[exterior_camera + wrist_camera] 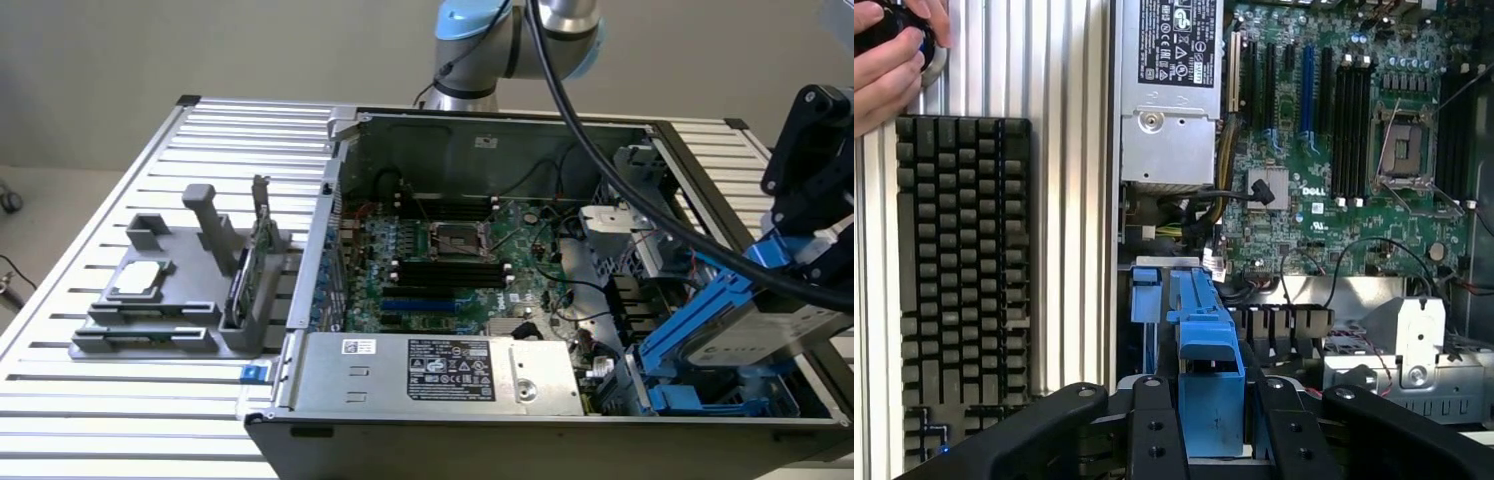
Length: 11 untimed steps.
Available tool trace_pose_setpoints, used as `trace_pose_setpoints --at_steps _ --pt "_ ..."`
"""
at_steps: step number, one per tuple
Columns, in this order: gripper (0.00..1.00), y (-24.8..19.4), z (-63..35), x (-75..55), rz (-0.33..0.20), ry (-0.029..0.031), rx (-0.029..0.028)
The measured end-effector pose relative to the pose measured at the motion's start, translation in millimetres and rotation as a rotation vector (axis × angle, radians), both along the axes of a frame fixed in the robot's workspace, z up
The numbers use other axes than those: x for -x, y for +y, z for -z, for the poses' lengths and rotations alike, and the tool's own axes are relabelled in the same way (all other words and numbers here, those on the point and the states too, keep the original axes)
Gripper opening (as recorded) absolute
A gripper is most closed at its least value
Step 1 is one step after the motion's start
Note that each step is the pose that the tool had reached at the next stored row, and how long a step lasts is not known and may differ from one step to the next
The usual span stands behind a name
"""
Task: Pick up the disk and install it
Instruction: 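Insert the disk into the insertion slot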
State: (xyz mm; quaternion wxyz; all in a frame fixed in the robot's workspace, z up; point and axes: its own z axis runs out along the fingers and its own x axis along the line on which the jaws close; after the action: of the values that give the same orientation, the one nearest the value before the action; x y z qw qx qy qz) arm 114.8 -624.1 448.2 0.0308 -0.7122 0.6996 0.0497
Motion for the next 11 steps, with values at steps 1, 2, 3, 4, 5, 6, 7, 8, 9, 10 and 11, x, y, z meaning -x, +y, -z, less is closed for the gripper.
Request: trace_pose_setpoints --at_steps 1,2,3,4,5,6,7,8,9,10,11 --pt "0.33 0.0 0.4 0.0 0.0 -0.0003 0.0" --pt "0.33 0.0 0.8 0.0 0.0 -0.0005 -0.0001" --pt "0.33 -0.1 1.1 0.0 0.0 -0.0007 0.0" --pt "0.33 -0.2 1.3 0.0 0.0 -0.0007 0.0" --pt "0.33 -0.2 1.6 0.0 0.0 -0.0008 0.0" --pt "0.33 -0.2 1.9 0.0 0.0 -0.0008 0.0" --pt "0.33 -0.3 2.2 0.0 0.0 -0.0009 0.0" --pt "0.33 -0.3 2.7 0.0 0.0 -0.001 -0.0001" --pt "0.33 -0.4 3.0 0.0 0.0 -0.0012 0.0" --pt "0.33 -0.5 3.4 0.0 0.0 -0.0013 0.0" --pt "0.33 -0.5 3.8 0.0 0.0 -0.0014 -0.0001"
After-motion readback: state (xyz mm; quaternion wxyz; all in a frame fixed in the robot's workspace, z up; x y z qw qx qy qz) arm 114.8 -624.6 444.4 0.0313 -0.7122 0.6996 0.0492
